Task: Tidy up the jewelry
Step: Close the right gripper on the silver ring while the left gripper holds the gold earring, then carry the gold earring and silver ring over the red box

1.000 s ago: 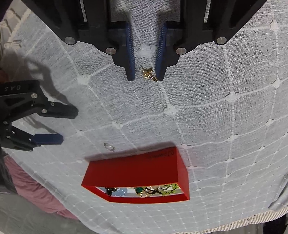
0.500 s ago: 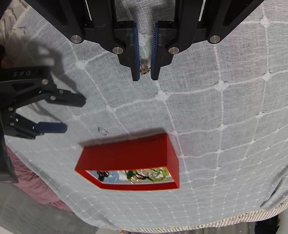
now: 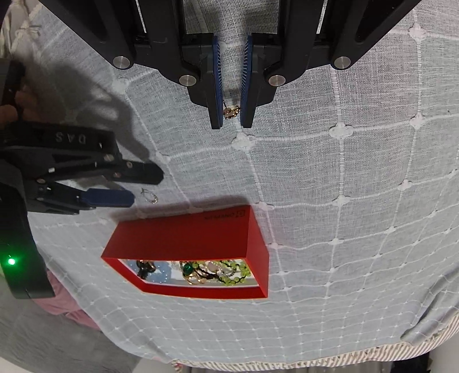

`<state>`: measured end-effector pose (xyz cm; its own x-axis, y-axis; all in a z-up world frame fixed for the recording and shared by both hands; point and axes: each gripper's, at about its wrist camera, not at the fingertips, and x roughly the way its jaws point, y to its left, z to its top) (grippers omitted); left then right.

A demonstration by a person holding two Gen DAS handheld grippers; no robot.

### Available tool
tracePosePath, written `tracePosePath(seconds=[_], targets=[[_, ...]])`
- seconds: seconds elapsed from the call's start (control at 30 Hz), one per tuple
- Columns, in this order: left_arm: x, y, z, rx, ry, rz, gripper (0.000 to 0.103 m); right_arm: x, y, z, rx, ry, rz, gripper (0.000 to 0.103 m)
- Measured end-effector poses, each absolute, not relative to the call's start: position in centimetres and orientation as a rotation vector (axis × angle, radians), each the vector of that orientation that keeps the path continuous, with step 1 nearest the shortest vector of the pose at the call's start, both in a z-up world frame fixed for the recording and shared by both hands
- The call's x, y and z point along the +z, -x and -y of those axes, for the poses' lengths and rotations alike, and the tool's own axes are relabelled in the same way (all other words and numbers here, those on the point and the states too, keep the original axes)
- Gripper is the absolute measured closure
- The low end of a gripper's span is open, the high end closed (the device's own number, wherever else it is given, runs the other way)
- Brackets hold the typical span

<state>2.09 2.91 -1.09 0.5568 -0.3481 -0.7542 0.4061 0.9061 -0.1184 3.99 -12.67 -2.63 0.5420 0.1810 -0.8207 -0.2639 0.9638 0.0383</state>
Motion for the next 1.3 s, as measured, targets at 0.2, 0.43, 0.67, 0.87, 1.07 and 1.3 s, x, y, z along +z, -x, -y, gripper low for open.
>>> tracePosePath(seconds=[0.2, 0.43, 0.67, 0.87, 1.07, 1.3], targets=[[-1.2, -2.5, -3.2, -0.431, -0.062, -0.881, 0.097, -2.6, -5.0, 13.0, 0.257, 0.061, -0.965, 0.059], [-1.6, -3.1, -3.4, -0.407, -0.052, -0.896, 0.096, -2.6, -5.0, 12.3, 0.264, 0.100, -0.960, 0.079], [-1.7, -3.7, -3.5, -0.383, -0.033, -0.903, 0.096, -2.5, -5.1, 12.0, 0.268, 0.122, -0.953, 0.088], [-1.2, -4.3, -3.3, -0.370, -0.004, -0.898, 0.096, -2.1, -4.6, 12.4, 0.271, 0.110, -0.952, 0.088], [-0.5, -4.8, -2.4, -0.375, 0.013, -0.885, 0.096, -1.0, -3.9, 13.1, 0.272, 0.095, -0.941, 0.088], [0.8, -5.7, -1.1, -0.375, 0.039, -0.857, 0.096, 0.6, -3.1, 14.0, 0.271, 0.059, -0.911, 0.088]])
